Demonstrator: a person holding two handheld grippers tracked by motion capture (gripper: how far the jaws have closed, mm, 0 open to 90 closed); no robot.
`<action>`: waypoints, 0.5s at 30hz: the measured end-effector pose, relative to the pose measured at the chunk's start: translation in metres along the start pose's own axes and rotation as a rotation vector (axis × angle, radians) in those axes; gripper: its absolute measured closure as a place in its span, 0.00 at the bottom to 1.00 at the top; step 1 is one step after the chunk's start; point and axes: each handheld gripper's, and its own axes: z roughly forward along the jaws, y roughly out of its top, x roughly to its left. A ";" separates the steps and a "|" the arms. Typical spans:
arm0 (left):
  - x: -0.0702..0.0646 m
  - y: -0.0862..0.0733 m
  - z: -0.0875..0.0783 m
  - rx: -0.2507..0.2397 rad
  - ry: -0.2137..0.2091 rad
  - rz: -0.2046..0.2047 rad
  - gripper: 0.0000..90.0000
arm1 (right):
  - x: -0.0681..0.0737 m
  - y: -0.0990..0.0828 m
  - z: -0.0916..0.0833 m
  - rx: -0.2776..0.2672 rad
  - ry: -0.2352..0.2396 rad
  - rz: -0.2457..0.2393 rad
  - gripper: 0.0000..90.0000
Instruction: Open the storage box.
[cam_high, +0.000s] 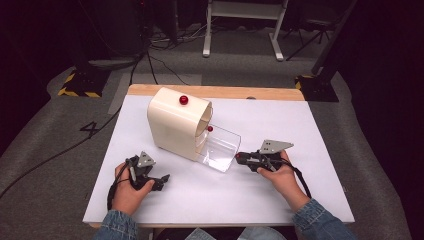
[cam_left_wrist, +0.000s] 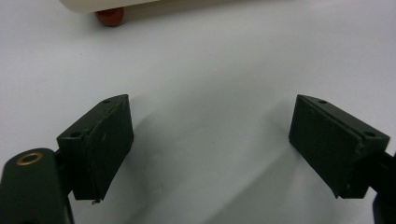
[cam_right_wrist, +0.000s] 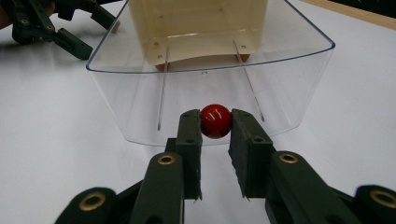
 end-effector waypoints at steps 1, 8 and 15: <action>0.000 0.000 0.000 0.000 0.000 0.001 0.16 | 0.000 -0.001 0.000 0.006 -0.002 0.004 0.83; 0.000 0.000 0.000 0.000 0.000 0.002 0.16 | 0.001 -0.005 0.000 0.044 -0.010 0.011 0.74; 0.000 0.000 0.000 -0.001 0.002 0.002 0.16 | 0.002 0.001 -0.014 0.039 -0.057 0.010 0.61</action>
